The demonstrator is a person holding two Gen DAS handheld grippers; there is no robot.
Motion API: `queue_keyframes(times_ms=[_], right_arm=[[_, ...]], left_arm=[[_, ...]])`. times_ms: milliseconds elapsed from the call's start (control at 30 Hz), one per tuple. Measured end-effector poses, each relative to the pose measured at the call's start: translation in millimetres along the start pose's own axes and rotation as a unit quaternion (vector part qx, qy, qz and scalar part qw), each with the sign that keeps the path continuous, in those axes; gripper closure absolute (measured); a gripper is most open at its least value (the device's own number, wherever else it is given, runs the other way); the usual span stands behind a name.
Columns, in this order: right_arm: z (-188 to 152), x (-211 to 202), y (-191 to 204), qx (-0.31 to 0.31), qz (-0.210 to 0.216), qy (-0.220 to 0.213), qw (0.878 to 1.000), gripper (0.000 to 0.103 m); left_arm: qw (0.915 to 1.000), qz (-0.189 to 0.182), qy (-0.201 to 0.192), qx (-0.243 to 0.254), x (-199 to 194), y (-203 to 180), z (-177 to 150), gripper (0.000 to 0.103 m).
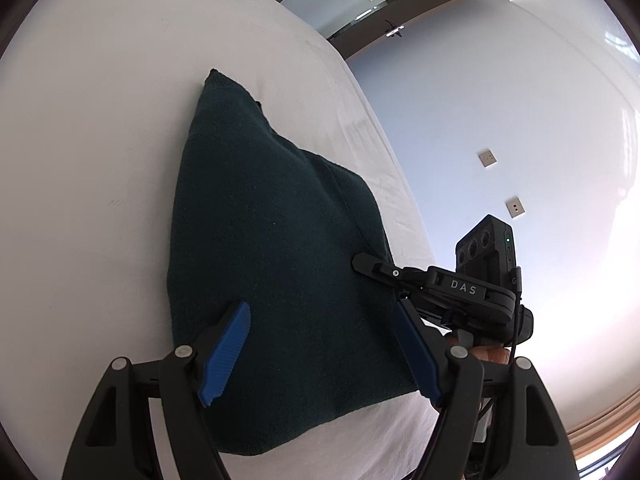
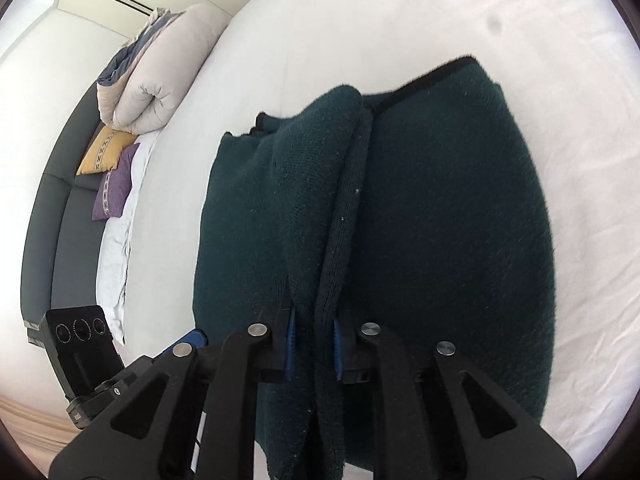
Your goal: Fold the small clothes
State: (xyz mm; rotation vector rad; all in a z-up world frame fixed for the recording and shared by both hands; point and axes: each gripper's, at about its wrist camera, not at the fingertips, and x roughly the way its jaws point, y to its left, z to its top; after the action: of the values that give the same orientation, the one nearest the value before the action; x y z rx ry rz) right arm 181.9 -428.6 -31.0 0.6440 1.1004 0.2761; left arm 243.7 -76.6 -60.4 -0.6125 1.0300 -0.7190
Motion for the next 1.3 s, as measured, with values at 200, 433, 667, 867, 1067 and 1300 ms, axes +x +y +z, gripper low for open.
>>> queue_keyframes(times_ms=[200,433,667,867,1067,1300], right_arm=[[13.8,-46.4,-27.9,0.003,0.005,-0.042,0.999,0.091],[3.1,-47.3,-96.7,0.066,0.037,-0.015,0.997,0.090],[0.8,-106.4,-103.2,0.092,0.033,-0.091,0.991,0.083],[-9.5,-127.0,-72.0,0.033,0.040,-0.044,0.998,0.083],[-17.3,-87.1,-68.7,0.066,0.031,-0.011,0.997,0.083],[-12.0,-45.6,-76.9,0.094,0.039,0.013,0.995,0.083]], left_arm=[[0.9991,-0.005,0.014,0.038,25.9,-33.1,0.0,0.028],[0.9976,0.014,0.049,0.046,64.2,-36.7,-10.2,0.027],[0.9975,0.010,0.055,0.043,62.4,-32.3,-9.8,0.027],[0.9976,0.012,0.053,0.042,63.8,-31.8,-15.1,0.027],[0.9976,0.008,0.057,0.038,63.2,-30.2,-14.1,0.027],[0.9975,0.010,0.058,0.039,65.6,-31.5,-15.2,0.027]])
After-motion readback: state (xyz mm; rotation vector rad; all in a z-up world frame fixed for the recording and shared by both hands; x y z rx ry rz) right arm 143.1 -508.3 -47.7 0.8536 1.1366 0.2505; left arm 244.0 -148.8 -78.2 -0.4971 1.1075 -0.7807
